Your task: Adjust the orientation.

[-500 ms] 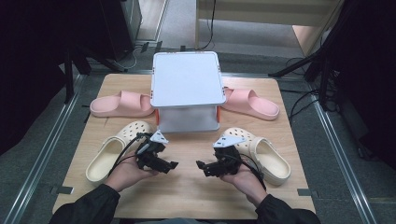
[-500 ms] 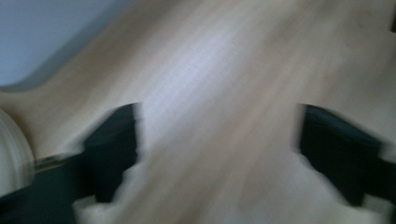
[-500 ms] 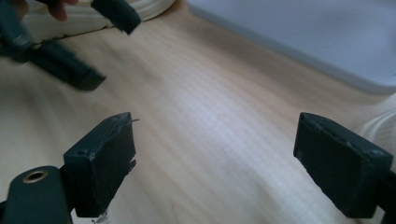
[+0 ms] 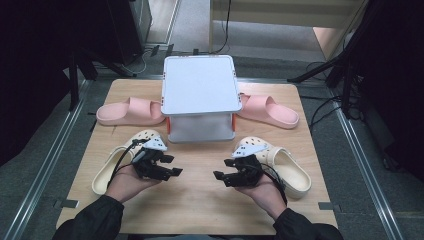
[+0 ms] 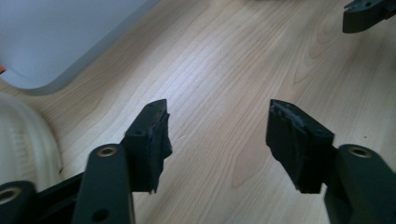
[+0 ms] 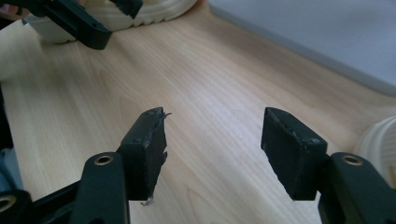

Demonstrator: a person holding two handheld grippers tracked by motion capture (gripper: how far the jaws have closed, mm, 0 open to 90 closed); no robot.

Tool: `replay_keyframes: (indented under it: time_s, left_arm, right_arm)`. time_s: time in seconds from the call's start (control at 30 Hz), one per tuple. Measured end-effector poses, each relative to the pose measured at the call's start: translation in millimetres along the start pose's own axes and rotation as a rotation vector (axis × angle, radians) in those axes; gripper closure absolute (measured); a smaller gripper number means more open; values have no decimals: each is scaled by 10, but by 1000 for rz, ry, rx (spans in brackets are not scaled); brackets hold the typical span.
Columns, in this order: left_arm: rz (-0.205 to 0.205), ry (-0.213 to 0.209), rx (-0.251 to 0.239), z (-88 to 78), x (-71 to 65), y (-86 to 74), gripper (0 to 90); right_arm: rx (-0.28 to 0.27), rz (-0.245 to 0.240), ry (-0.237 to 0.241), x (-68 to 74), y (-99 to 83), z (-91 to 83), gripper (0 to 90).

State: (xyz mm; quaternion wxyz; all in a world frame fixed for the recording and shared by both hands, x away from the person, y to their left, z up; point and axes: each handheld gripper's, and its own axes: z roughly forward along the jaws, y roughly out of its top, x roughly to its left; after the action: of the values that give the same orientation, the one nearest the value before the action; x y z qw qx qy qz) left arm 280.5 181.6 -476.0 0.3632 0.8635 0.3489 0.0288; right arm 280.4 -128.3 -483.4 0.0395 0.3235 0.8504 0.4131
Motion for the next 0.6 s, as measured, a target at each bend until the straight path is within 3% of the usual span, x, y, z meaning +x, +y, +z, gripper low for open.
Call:
replay_keyframes:
  time_s: [0.1,0.2,0.33,0.6]
  left_arm:
    - [-34,-39,21,-79,11,0,431]
    - [-31,-16,24,-135,10,-20,433]
    - [-61,-15,2,-200,47,-42,414]
    - [-60,28,-17,-347,63,-96,428]
  right_arm:
    - [-5,-30,-2,-21,9,-8,440]
    - [-1,-34,4,-42,22,-10,449]
    - [-18,-58,10,-43,46,-30,448]
    - [-7,-94,22,-49,90,-21,446]
